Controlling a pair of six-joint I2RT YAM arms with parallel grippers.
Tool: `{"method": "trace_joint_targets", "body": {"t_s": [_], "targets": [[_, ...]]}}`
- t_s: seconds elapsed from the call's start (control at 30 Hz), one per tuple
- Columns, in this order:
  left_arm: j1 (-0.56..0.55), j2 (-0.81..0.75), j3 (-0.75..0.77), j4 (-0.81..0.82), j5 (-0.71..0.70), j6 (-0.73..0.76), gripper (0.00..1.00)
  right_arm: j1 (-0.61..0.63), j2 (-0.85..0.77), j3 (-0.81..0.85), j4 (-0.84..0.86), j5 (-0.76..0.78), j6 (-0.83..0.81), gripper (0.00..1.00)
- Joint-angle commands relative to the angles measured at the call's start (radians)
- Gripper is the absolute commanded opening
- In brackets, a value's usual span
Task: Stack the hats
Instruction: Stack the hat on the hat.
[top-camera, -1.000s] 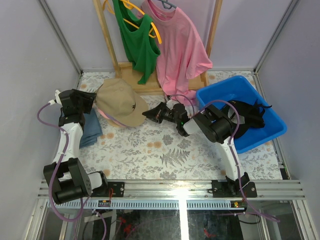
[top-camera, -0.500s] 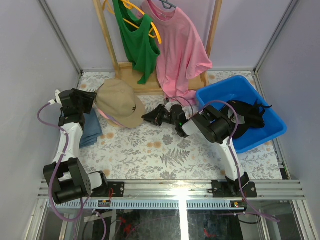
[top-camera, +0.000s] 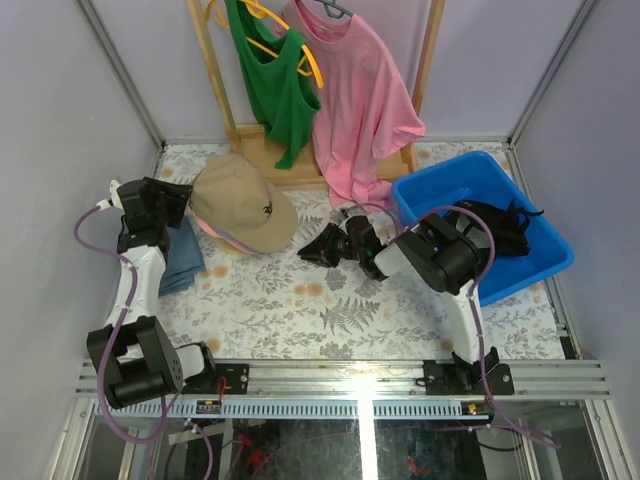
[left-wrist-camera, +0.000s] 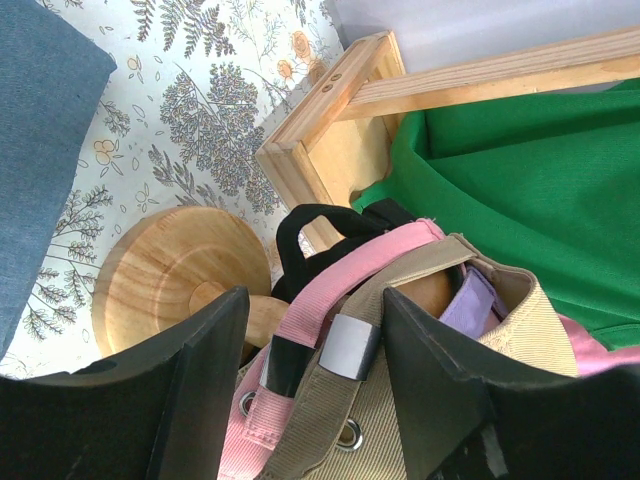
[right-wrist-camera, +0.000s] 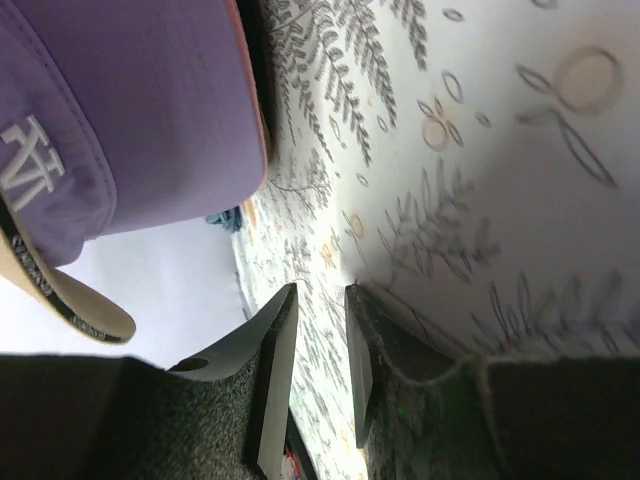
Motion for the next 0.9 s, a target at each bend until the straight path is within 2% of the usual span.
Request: {"method": "trace_joint_targets", "body": {"t_s": [0.0,0.13,0.23,0.37,0.6,0.87], "targets": [[0.000,-0.024,-0.010,0.056,0.006,-0.009,0.55,-0.009,-0.120,-0.073,-0.137,0.102,-0.137,0.34],[0.000,-0.034,-0.016,0.072,0.008,-0.009,0.56,-0.009,-0.265,-0.113,-0.122,0.154,-0.187,0.34],[0.000,-0.033,-0.018,0.076,0.010,-0.009,0.56,-0.015,-0.304,-0.113,-0.082,0.149,-0.171,0.36],[0.001,-0.040,-0.021,0.084,0.013,-0.009,0.57,-0.017,-0.299,-0.075,-0.016,0.104,-0.122,0.39],[0.001,-0.055,-0.034,0.114,0.025,-0.018,0.60,-0.016,-0.278,0.048,-0.074,0.076,-0.138,0.44],[0.000,-0.059,-0.034,0.124,0.038,-0.021,0.61,-0.012,-0.232,0.074,-0.082,0.065,-0.131,0.46]]}}
